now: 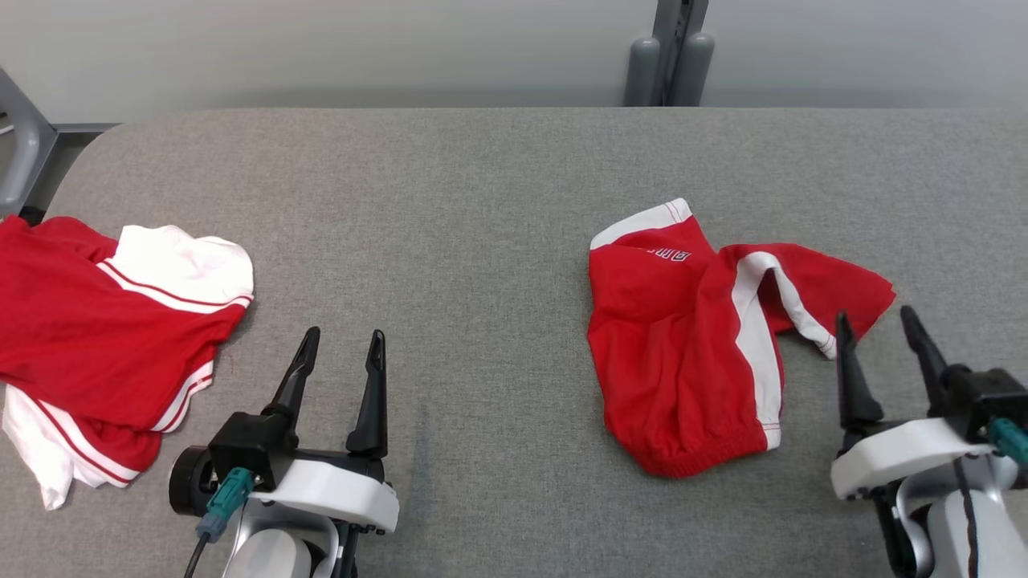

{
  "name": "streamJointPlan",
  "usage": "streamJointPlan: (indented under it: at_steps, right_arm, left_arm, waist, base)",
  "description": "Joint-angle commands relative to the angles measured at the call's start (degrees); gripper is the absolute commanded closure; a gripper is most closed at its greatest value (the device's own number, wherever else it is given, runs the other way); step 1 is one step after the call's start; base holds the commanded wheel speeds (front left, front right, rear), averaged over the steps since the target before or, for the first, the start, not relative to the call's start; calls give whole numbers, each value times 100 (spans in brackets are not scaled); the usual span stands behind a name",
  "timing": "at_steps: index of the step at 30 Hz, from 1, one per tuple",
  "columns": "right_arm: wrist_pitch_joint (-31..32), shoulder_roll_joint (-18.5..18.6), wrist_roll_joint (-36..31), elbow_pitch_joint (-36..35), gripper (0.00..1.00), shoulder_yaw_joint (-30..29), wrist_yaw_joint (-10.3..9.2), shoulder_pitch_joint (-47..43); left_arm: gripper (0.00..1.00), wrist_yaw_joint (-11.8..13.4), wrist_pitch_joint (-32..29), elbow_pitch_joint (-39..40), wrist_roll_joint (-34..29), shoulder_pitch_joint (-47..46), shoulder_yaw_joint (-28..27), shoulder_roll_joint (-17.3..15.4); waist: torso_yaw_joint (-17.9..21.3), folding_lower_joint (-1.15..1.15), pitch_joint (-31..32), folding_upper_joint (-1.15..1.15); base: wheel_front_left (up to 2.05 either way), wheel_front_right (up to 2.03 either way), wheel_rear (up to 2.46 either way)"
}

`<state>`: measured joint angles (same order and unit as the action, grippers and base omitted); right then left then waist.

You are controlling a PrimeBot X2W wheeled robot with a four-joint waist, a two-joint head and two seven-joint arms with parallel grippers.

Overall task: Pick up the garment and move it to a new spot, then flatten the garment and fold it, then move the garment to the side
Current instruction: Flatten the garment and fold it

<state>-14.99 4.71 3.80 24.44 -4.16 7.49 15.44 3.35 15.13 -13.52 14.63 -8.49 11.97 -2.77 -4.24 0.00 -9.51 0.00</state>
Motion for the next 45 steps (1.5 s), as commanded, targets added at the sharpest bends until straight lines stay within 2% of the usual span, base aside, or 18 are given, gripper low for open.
streamJointPlan:
  at_steps: [1,11,18,24,29,30,31,32,33,34,36,37,45]
  right_arm:
    - [-29,-2,125,-146,0,142,1,-220]
    - [516,241,696,-828,0,1196,1,-1223]
    - [781,533,549,-1014,0,1439,1,-1656]
    - [698,541,204,-726,0,1310,1,-1488]
    - [542,550,52,-186,0,1434,1,-1167]
    - [493,547,31,-70,2,1466,1,-1089]
    - [444,546,2,29,22,1505,1,-1022]
    - [389,523,8,101,46,1532,1,-962]
    - [340,502,25,175,54,1556,1,-919]
    - [291,499,27,225,55,1607,1,-888]
    - [207,467,31,275,76,1702,1,-809]
    - [170,442,45,275,100,1767,1,-783]
    - [59,271,427,-258,100,2378,1,-661]
  left_arm:
    - [0,-13,3,2,-40,16,-29,-22]
    - [0,-48,3,-16,-44,88,-2,-22]
    - [0,-64,3,-37,-66,100,8,-22]
    - [0,-81,3,-69,-97,145,3,-23]
    - [0,-110,3,-105,-107,131,35,-22]
    - [0,-117,3,-112,-109,125,40,-22]
    - [0,-128,3,-120,-116,121,47,-21]
    - [0,-119,3,-126,-123,124,43,-23]
    - [0,-115,3,-128,-129,133,37,-22]
    - [0,-115,3,-131,-139,147,37,-21]
    - [0,-122,3,-142,-154,176,38,-21]
    - [0,-123,3,-149,-158,189,40,-22]
    - [0,-129,2,-190,-164,200,45,-22]
  waist:
    - [43,0,49,0]
    - [65,0,169,0]
    - [-10,0,206,0]
    - [-70,0,249,0]
    - [-162,0,264,0]
    - [-185,0,265,0]
    - [-212,0,269,0]
    - [-231,0,272,0]
    - [-248,0,276,0]
    - [-264,0,283,0]
    - [-294,0,300,0]
    - [-306,0,312,0]
    - [-349,0,419,0]
  base:
    - [0,0,0]
    - [0,0,0]
    - [0,0,0]
    - [0,0,0]
    - [0,0,0]
    - [0,0,0]
    - [0,0,0]
    - [0,0,0]
    - [0,0,0]
    - [0,0,0]
    - [0,0,0]
    - [0,0,0]
    - [0,0,0]
